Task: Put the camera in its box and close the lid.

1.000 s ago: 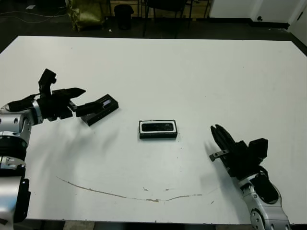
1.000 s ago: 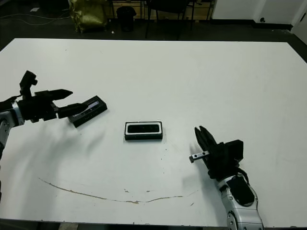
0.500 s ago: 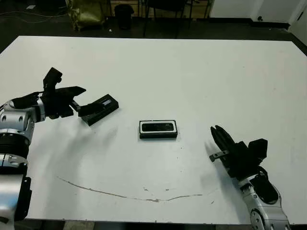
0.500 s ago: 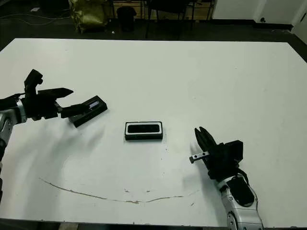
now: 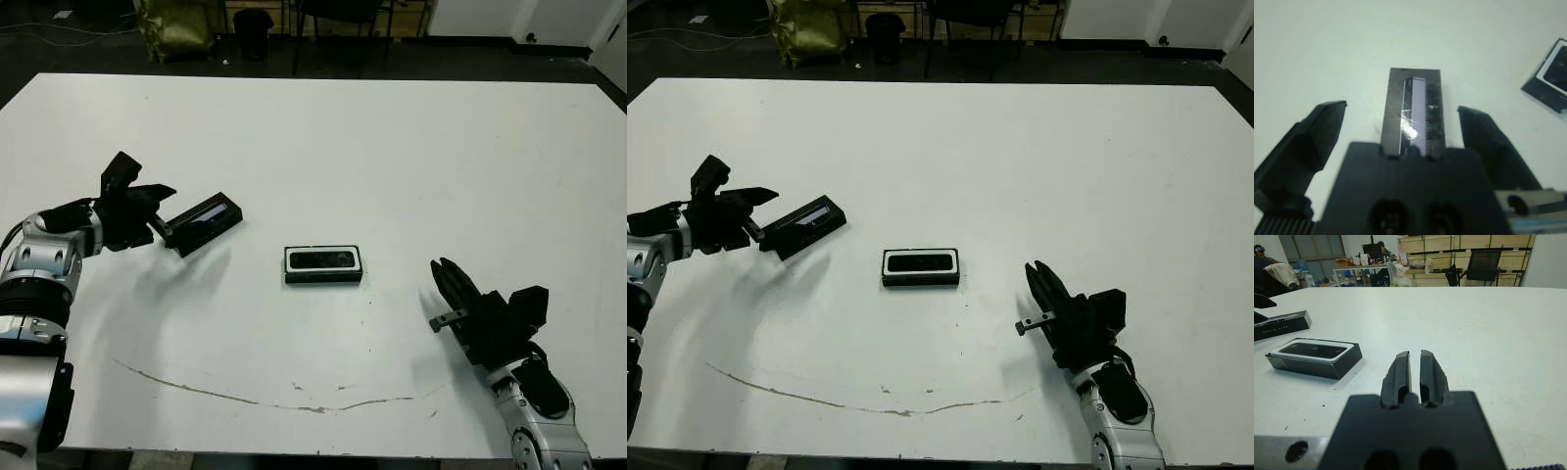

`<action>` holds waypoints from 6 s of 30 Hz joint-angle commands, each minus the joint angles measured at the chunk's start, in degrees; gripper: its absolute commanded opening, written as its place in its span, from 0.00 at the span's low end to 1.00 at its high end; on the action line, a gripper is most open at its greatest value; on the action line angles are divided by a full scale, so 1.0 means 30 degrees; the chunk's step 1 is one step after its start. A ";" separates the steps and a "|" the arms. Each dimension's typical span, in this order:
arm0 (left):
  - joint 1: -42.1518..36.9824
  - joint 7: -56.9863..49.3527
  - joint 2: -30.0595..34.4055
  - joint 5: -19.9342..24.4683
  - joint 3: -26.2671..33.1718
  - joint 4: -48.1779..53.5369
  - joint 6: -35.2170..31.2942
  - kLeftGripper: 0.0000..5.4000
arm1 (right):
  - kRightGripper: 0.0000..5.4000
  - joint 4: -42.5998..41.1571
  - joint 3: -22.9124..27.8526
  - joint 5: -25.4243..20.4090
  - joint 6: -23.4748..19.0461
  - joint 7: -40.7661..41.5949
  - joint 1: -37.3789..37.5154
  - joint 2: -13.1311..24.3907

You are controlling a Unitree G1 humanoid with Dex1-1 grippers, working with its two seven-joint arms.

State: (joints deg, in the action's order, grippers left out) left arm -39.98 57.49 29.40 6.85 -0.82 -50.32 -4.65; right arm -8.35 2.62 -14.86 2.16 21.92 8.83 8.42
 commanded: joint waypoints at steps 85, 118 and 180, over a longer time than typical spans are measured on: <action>-0.1778 0.3686 0.0153 -0.4345 -0.3644 -0.5068 0.4115 0.44 | 0.00 0.0101 0.0592 -0.0246 -0.0534 -0.0438 0.0673 0.0286; -0.3231 0.9733 0.0507 0.0697 -0.3178 0.6844 -0.4075 0.44 | 0.00 -0.0370 0.0128 0.0329 -0.0672 -0.0756 0.0852 0.0150; 0.0005 0.7226 -0.2241 -0.0511 -0.5663 0.4557 -0.1811 0.44 | 0.00 -0.0416 -0.0008 0.0239 -0.0778 -0.0821 0.0864 0.0264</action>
State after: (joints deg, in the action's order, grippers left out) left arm -40.40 79.16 22.87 6.82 -16.77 -35.75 -9.66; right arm -9.42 2.26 -14.32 1.14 19.87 10.99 8.56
